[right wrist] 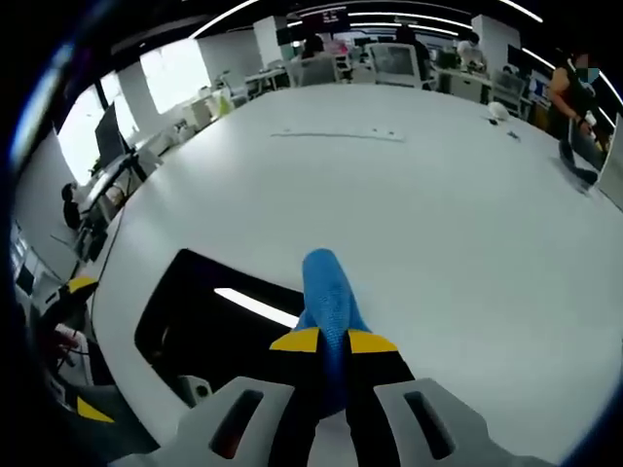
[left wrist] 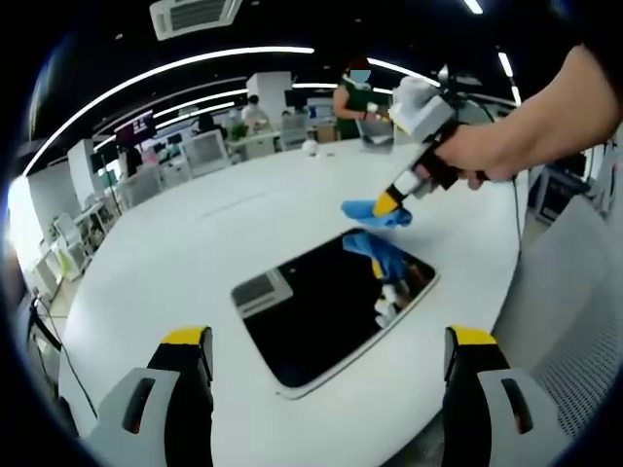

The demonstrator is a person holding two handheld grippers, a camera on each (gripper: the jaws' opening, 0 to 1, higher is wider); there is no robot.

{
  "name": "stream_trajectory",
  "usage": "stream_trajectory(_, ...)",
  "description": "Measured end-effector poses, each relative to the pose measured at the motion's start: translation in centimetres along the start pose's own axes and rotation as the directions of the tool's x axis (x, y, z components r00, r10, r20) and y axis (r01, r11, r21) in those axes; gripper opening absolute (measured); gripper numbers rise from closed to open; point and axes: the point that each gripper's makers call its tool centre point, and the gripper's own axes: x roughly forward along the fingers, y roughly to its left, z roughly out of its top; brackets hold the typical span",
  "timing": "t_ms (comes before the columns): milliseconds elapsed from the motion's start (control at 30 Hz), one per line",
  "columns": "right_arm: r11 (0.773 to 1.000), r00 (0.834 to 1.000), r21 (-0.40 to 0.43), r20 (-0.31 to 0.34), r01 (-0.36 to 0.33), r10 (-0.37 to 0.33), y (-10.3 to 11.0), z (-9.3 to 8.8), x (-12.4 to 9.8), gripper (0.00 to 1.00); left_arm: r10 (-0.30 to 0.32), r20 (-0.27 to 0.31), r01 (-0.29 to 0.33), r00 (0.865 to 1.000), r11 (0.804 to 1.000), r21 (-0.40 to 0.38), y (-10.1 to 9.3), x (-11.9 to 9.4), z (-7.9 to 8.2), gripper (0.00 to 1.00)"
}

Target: Wipe the mirror surface with the cleaning cloth until all visible marks leave the cleaned area.

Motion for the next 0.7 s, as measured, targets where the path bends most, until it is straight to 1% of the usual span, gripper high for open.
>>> stream_trajectory(167,1.000,1.000,-0.002,-0.018,0.014,-0.014,-0.1,-0.2,0.6,0.03,-0.003,0.007,0.003,1.000,1.000,-0.028,0.0,0.0,0.1,1.00)
stream_trajectory(233,1.000,1.000,-0.006,-0.025,0.016,-0.016,0.1,-0.3,0.8,0.03,-0.017,0.022,0.018,1.000,0.998,-0.064,0.0,0.0,0.3,1.00)
stream_trajectory(267,1.000,0.999,-0.009,-0.030,0.016,-0.016,0.1,-0.3,0.9,0.03,-0.024,0.047,0.028,0.999,0.996,-0.086,0.0,-0.3,0.9,1.00)
stream_trajectory(333,1.000,0.999,-0.022,-0.040,0.018,-0.019,0.2,-0.6,1.1,0.03,-0.042,0.052,0.046,0.998,0.997,-0.069,0.1,-0.7,1.1,1.00)
stream_trajectory(400,0.999,0.998,-0.031,-0.051,0.024,-0.025,0.2,-0.9,1.2,0.03,-0.063,0.041,0.066,0.997,0.995,-0.072,0.2,-1.0,1.1,1.00)
stream_trajectory(433,0.999,0.998,-0.028,-0.053,0.028,-0.029,0.2,-0.9,1.3,0.03,-0.077,0.051,0.081,0.996,0.994,-0.071,0.5,-1.3,1.4,1.00)
stream_trajectory(567,0.999,0.998,-0.030,-0.056,0.030,-0.032,0.6,-0.8,1.4,0.03,-0.080,0.051,0.084,0.995,0.995,-0.062,1.8,-1.5,1.3,1.00)
stream_trajectory(700,0.999,0.997,-0.036,-0.067,0.040,-0.043,0.6,-0.9,1.5,0.03,-0.080,0.043,0.083,0.996,0.994,-0.071,2.6,-1.6,0.7,1.00)
